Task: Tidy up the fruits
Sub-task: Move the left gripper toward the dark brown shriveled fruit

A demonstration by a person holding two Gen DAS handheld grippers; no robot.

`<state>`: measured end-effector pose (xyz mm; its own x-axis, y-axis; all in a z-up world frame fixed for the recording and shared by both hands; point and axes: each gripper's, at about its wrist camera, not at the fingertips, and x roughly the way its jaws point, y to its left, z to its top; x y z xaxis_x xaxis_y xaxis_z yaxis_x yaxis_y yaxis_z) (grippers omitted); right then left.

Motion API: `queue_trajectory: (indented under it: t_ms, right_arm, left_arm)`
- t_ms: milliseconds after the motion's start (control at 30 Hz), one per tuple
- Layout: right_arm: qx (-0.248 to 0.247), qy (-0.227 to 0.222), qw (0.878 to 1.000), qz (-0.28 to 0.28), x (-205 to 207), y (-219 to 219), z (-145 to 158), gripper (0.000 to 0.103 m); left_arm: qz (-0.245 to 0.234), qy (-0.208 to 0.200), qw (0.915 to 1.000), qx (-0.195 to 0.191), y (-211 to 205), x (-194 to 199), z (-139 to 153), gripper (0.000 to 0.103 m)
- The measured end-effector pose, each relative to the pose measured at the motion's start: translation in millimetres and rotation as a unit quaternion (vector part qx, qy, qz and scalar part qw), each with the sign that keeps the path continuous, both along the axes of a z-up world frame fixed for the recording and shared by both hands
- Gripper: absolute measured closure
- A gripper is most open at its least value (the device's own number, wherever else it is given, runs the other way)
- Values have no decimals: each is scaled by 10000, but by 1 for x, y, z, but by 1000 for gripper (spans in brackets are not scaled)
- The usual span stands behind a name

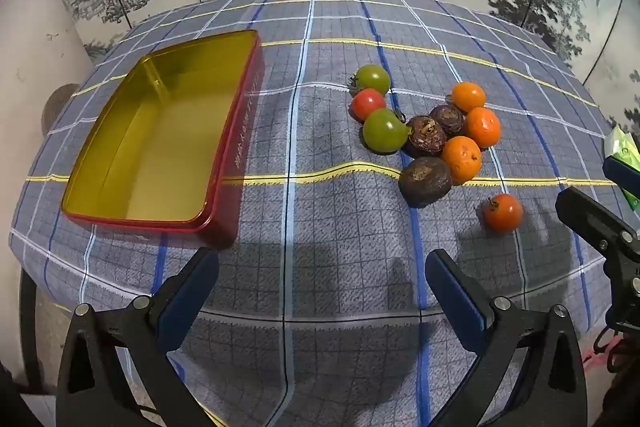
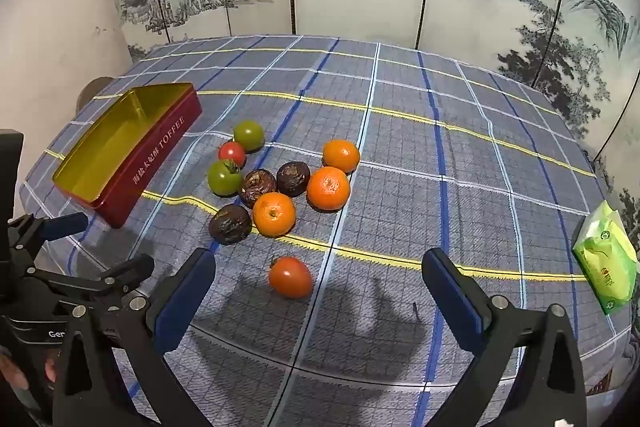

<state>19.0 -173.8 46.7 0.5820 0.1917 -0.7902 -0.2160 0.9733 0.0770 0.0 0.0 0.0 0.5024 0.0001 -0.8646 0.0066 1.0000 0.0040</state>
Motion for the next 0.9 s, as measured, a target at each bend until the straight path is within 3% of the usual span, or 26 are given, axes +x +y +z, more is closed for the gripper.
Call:
queue_trajectory:
  t_ms: [900]
  right_arm:
    - [33, 107, 9999, 44, 0, 3, -8, 1]
  left_arm:
    - [12, 43, 10000, 1, 2, 4, -7, 1]
